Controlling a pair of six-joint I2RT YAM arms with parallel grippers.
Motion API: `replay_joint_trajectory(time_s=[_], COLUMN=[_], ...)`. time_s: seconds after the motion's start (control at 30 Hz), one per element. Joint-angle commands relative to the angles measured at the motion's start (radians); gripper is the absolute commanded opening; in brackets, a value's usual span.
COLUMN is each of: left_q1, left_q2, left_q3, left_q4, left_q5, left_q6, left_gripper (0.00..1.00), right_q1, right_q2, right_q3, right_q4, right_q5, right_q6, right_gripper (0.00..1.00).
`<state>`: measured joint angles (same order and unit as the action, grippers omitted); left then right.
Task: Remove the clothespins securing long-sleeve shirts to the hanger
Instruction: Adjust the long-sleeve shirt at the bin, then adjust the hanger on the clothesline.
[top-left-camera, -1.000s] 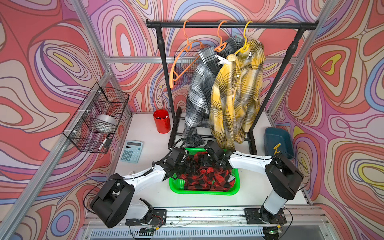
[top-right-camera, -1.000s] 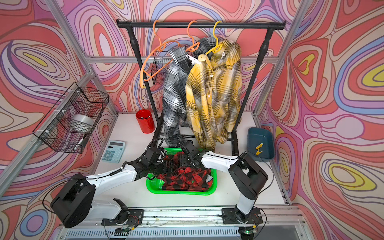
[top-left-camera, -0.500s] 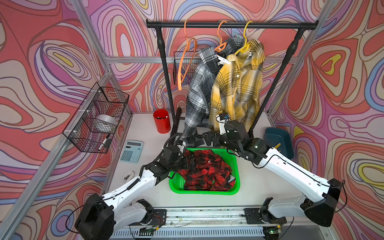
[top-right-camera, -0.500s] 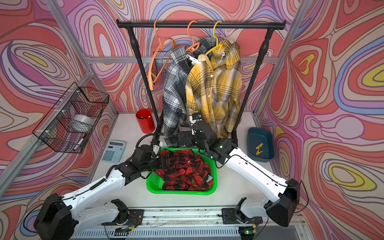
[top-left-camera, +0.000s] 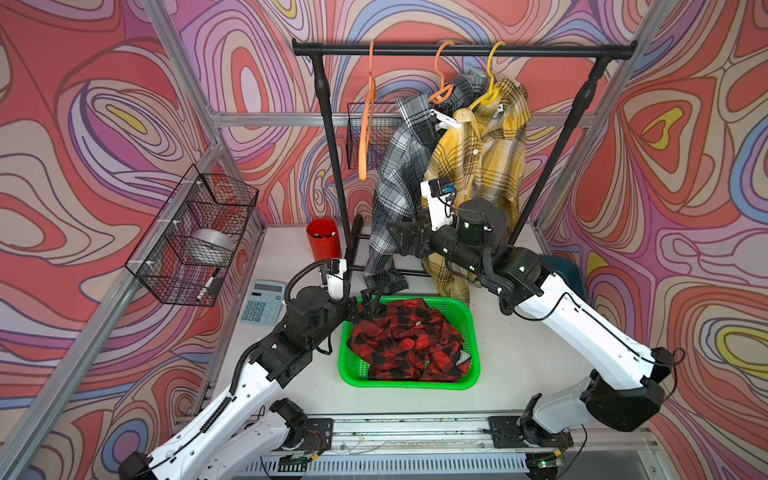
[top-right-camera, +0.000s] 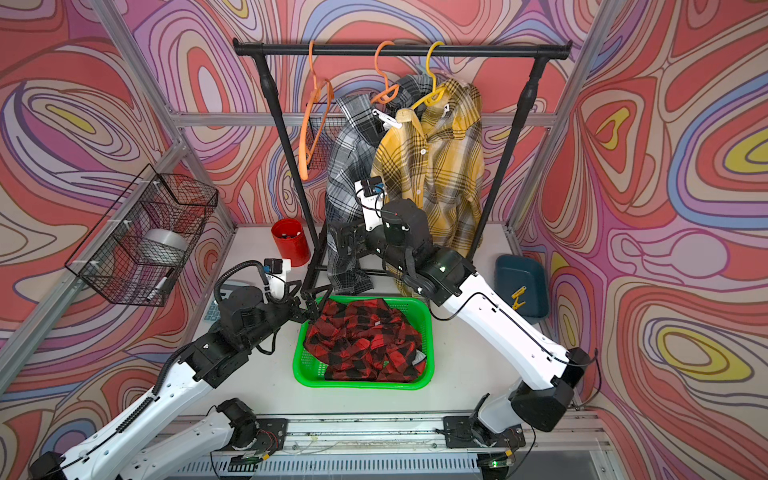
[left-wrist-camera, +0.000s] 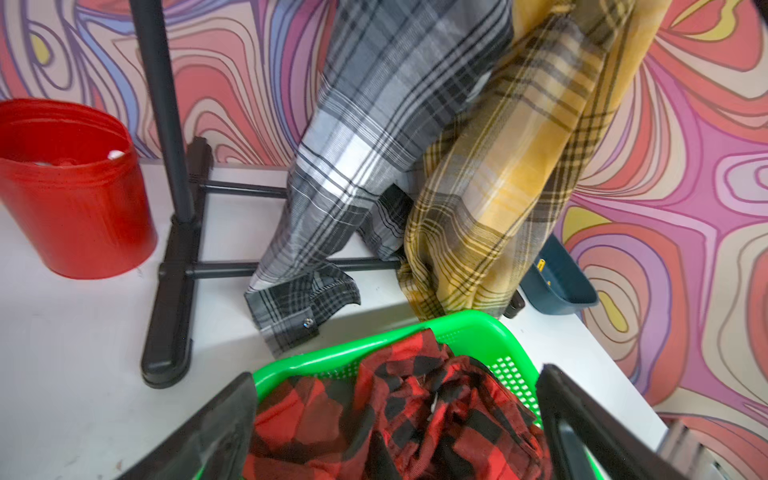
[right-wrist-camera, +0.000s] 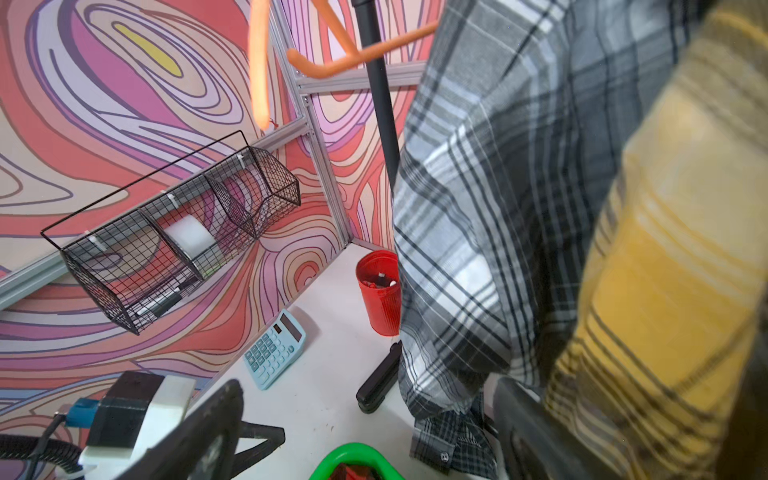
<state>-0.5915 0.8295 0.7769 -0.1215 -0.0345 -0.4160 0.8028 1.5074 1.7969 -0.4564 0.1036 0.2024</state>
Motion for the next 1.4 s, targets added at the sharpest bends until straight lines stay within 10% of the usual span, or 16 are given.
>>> replay_joint_trajectory(time_s=[0.0, 0.47, 1.37], left_q1=[0.056, 0.18, 0.19], left_q2=[0.02, 0.194, 0.571], left_q3=[0.023, 0.118, 0.322], left_q4=[0.019, 0.162, 0.401], left_q5=[-0.06, 0.117, 0.331], left_q6=[0.036, -0.028, -0.108], left_gripper=[1.0, 1.0, 0.99], right_q1=[0.0, -0.082, -0.169], right_q2=[0.065, 0.232, -0.018], right_q3=[0.077, 0.254, 0.097], right_q4=[-0.007, -0.043, -0.102], right_q5=[0.09, 0.229, 0.396], right_q6=[-0.04, -0.07, -0.118], right_gripper=[0.95, 0.94, 0.94])
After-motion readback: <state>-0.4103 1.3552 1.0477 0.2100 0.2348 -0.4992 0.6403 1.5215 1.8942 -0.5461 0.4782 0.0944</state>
